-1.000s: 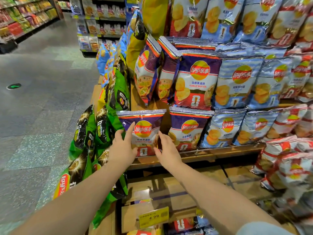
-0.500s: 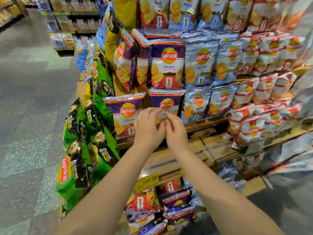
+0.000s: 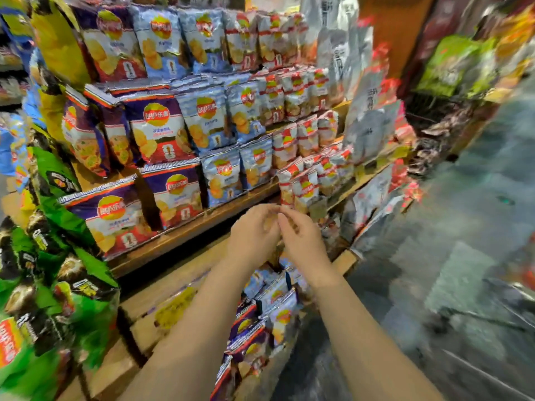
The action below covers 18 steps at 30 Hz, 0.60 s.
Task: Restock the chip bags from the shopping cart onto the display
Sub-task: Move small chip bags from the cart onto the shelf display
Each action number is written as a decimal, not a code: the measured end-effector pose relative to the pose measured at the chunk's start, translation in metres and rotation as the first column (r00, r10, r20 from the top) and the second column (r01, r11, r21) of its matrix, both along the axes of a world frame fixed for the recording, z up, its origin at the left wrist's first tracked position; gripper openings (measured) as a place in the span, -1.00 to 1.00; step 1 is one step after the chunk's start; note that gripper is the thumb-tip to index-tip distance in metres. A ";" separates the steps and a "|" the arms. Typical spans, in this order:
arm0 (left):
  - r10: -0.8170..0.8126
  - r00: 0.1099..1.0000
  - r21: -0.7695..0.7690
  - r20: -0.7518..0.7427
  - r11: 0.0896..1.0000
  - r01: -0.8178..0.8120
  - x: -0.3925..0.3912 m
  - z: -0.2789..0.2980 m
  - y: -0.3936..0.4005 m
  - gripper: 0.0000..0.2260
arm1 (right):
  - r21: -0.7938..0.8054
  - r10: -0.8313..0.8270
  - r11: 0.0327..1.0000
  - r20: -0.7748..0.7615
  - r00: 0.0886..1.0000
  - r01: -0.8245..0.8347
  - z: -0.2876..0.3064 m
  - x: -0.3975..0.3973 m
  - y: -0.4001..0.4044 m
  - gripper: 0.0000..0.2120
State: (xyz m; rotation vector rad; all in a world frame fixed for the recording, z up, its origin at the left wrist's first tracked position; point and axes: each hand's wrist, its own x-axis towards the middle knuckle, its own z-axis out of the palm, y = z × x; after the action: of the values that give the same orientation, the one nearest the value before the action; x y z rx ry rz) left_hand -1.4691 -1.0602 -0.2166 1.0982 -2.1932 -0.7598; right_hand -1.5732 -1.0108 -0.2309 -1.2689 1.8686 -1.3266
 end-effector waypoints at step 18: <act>-0.543 0.837 -0.038 0.066 0.837 0.546 -0.157 0.007 0.223 -0.64 | 0.011 -0.457 0.889 -0.073 0.887 0.459 0.006 -0.114 0.270 -0.63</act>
State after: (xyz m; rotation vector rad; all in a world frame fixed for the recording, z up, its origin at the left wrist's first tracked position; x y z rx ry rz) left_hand -1.6265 -0.8373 -0.2100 0.4518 -2.5901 -0.9010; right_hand -1.6873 -0.7403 -0.2245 -0.8927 2.3261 -1.4926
